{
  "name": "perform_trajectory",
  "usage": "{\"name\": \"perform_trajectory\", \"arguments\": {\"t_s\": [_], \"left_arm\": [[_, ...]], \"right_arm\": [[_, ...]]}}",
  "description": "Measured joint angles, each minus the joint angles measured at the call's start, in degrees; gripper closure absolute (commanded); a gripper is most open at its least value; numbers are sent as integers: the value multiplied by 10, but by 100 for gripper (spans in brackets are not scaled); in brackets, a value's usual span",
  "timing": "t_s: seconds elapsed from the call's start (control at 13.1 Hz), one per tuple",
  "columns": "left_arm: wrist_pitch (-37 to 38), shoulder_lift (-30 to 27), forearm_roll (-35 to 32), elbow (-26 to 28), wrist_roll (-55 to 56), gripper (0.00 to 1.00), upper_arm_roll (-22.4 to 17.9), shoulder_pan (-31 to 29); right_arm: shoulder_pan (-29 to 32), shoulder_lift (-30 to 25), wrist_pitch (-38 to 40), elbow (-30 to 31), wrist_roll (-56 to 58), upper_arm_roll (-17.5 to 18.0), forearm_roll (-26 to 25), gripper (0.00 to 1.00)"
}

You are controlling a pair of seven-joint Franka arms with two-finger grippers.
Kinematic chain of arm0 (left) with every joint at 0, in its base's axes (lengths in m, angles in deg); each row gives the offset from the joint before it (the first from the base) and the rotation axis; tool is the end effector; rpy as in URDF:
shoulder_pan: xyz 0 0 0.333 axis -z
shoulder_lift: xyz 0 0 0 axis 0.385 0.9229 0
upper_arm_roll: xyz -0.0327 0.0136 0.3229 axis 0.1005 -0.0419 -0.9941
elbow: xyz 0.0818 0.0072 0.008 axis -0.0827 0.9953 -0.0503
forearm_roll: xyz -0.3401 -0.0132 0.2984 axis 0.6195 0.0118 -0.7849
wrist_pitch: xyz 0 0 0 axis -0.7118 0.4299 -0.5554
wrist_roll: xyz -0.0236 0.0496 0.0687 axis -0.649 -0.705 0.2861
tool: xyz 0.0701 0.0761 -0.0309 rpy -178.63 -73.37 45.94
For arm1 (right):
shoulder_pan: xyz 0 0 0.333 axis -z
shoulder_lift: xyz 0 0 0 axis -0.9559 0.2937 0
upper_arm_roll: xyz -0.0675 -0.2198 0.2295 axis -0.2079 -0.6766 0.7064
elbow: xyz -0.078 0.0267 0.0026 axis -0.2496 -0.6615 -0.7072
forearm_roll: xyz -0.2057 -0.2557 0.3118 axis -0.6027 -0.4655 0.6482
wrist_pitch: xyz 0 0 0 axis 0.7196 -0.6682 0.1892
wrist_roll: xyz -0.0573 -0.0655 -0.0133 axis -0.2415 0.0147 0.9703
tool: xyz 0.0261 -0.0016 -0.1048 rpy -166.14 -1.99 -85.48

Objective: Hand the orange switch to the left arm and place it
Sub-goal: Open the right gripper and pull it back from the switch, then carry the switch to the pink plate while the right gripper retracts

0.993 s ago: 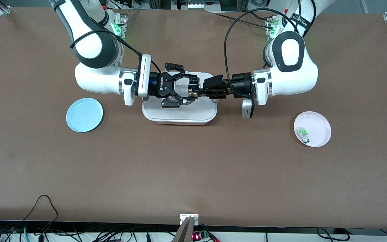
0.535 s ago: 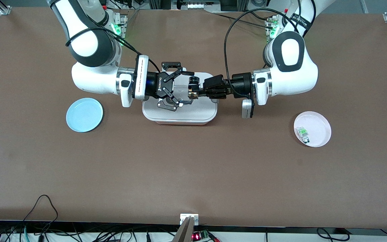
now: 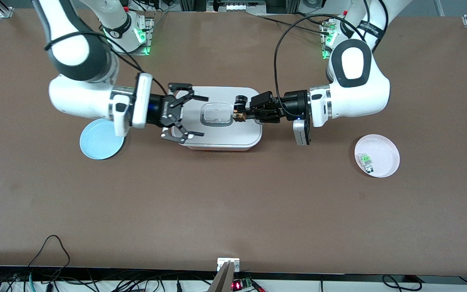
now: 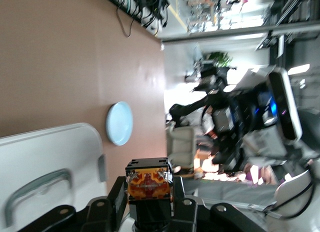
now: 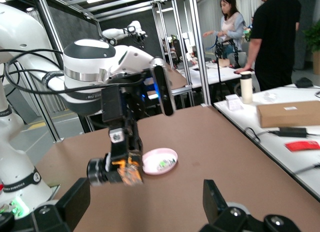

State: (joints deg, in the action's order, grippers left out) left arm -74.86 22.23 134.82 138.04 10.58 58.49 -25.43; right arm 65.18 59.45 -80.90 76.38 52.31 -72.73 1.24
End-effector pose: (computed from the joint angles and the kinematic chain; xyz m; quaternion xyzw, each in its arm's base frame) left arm 0.6107 -0.3413 0.4147 0.8181 -0.0343 0.0100 0.5739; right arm 0.6417 0.3033 0.4444 -0.6351 -0.4736 -0.3942 0.4657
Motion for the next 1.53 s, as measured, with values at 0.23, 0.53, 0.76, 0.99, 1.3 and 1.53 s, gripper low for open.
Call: {"name": "perform_trajectory", "arguments": {"t_s": [0.23,0.53,0.76,0.99,1.3,1.53], "left_arm": [[70,0,-141,-3,0,97,-3,-47],[118,0,-321,-6,-1,97,-4,-80],[144,4,-456,-6,-1,97,-4,-82],[162,15,-579,-7,-58,97,-6,-103],[164,51,-723,-14,-181,96,-10,-145],[153,83,-851,-32,-241,96,-10,-153]], "right_arm": [[42,-7,7,0,-65,-1,-46,0],[54,-9,-62,0,-247,-1,-133,0],[54,-14,-73,0,-444,-1,-246,0],[54,-23,-73,0,-638,-1,-401,0],[55,-35,-19,0,-854,-1,-594,0],[56,-50,53,-1,-979,-7,-682,0]]}}
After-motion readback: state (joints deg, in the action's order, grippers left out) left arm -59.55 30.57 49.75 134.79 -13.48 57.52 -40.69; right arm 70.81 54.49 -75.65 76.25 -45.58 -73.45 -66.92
